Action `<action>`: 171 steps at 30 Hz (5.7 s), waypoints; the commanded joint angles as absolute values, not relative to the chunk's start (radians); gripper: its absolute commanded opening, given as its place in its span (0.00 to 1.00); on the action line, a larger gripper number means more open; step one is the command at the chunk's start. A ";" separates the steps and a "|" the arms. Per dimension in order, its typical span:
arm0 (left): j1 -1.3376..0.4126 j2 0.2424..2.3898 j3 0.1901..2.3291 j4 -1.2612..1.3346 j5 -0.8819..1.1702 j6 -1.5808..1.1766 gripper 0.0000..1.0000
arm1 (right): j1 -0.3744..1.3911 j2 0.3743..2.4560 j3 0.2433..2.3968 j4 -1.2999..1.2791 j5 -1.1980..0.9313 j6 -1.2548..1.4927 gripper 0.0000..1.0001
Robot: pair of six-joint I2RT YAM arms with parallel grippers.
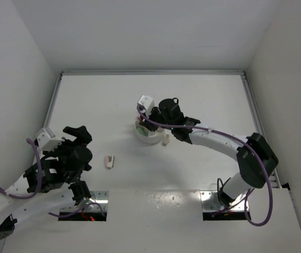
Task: Sort the stationery into containers
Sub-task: Place the stationery in the storage box, then pick up the stapler from the center of the board, then place the stapler in the storage box.
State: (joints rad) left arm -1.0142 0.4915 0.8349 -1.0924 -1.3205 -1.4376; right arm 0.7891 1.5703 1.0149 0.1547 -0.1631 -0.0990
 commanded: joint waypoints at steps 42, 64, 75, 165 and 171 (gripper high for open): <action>-1.005 0.495 0.815 -1.023 -1.325 -1.405 0.93 | 0.681 1.715 0.980 0.474 -0.391 0.038 0.00; -1.005 0.590 0.770 -0.864 -1.177 -1.316 0.39 | 0.681 1.646 1.072 0.313 -0.497 0.021 0.19; -0.973 0.774 0.615 -0.837 -0.816 -1.575 0.84 | 0.663 1.442 1.258 -0.073 -0.259 -0.084 0.31; -1.220 1.825 1.370 -0.503 -1.364 -1.190 0.00 | 0.598 0.996 0.818 0.037 0.251 -0.259 0.18; -1.190 1.887 1.379 -0.503 -1.364 -1.213 0.00 | 0.598 0.986 0.818 0.057 0.272 -0.259 0.18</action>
